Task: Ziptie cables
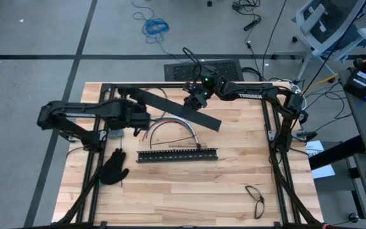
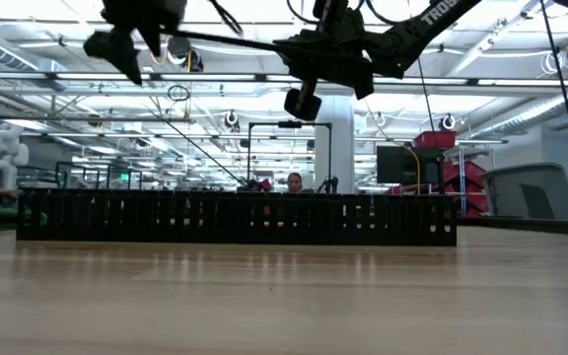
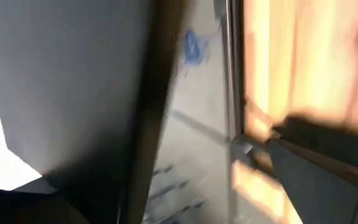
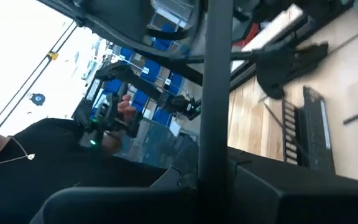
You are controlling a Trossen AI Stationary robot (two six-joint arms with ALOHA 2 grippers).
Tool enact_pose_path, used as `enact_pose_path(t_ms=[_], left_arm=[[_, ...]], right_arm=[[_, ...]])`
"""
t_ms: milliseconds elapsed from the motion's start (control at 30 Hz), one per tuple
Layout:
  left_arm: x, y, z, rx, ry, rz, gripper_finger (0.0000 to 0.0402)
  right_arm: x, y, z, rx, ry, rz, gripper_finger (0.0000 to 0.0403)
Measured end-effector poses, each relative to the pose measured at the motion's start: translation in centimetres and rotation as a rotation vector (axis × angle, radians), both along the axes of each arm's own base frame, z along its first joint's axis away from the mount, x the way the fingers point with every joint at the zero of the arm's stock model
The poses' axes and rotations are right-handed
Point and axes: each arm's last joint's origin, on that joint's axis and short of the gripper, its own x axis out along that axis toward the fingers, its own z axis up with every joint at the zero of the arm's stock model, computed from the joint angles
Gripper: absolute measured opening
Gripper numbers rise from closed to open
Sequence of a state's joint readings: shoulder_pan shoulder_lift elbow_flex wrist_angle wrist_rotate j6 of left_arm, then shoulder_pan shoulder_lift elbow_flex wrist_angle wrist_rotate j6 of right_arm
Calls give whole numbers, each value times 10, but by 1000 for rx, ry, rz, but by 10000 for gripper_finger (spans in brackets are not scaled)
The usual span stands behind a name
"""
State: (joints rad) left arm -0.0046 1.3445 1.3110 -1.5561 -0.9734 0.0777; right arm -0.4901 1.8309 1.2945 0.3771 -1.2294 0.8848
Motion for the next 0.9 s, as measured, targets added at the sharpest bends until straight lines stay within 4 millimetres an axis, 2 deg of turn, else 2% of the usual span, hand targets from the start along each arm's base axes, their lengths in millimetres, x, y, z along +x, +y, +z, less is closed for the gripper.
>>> enact_pose_path(t_ms=[233, 433, 600, 767, 900], left_arm=[[-52, -23, 53, -200, -335, -114, 395], [-75, -26, 64, -360, -487, -108, 395], [-72, -28, 68, -417, -559, -132, 395], [-60, -30, 70, -471, -782, 0, 395], [-48, -30, 72, -417, -779, -75, 395]], right_arm=[[-1, -3, 12, -55, -91, -19, 3], [-1, -3, 12, -38, -84, -13, 3], [-1, -3, 11, -34, -81, 14, 3], [-2, -2, 10, -49, -91, 26, 3], [-2, -2, 8, -62, -97, 27, 3]])
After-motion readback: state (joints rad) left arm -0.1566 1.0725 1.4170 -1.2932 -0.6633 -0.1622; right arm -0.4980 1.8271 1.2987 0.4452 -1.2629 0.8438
